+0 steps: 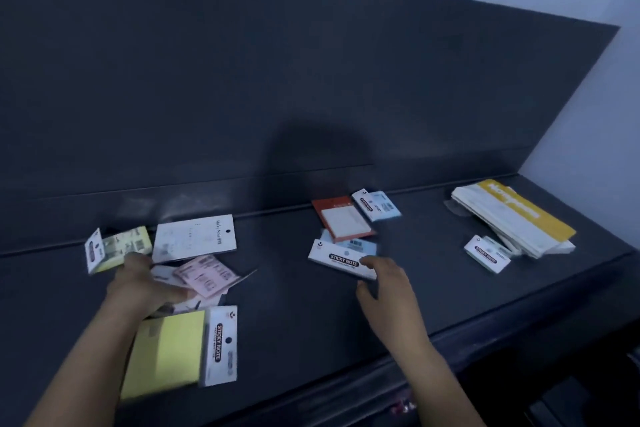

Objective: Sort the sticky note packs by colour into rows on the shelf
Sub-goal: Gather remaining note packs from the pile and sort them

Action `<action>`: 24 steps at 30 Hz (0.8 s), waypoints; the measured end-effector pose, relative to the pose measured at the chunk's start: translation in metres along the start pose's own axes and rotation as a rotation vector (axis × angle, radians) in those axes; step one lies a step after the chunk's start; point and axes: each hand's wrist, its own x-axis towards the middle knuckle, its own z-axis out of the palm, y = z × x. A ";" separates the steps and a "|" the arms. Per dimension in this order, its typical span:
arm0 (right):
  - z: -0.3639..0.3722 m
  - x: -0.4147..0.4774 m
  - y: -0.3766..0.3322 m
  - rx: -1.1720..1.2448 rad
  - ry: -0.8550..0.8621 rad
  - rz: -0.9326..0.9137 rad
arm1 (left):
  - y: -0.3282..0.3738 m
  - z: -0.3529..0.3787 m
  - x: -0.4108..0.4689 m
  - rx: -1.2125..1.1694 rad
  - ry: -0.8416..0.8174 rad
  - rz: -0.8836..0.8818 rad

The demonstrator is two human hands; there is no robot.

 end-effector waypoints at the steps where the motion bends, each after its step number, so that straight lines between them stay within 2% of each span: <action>1: 0.002 0.005 0.001 -0.005 -0.001 -0.006 | 0.001 -0.001 -0.001 -0.045 -0.006 -0.017; 5: 0.019 0.025 0.003 -0.077 0.017 0.006 | -0.001 -0.002 0.005 -0.062 -0.020 -0.041; 9: 0.034 0.031 0.005 -0.324 -0.109 0.122 | 0.000 -0.001 0.006 -0.079 -0.033 -0.028; 11: 0.037 0.033 0.006 -0.353 -0.055 0.129 | -0.003 -0.002 0.008 -0.086 -0.034 -0.003; 15: 0.048 0.032 0.005 -0.251 0.070 0.060 | -0.013 -0.006 0.008 -0.080 -0.007 0.017; 18: 0.053 0.032 -0.002 -0.194 0.041 0.006 | -0.016 -0.009 0.001 0.007 0.109 0.041; 24: 0.032 0.043 -0.020 0.091 -0.008 -0.073 | -0.017 -0.009 0.001 -0.069 0.270 0.125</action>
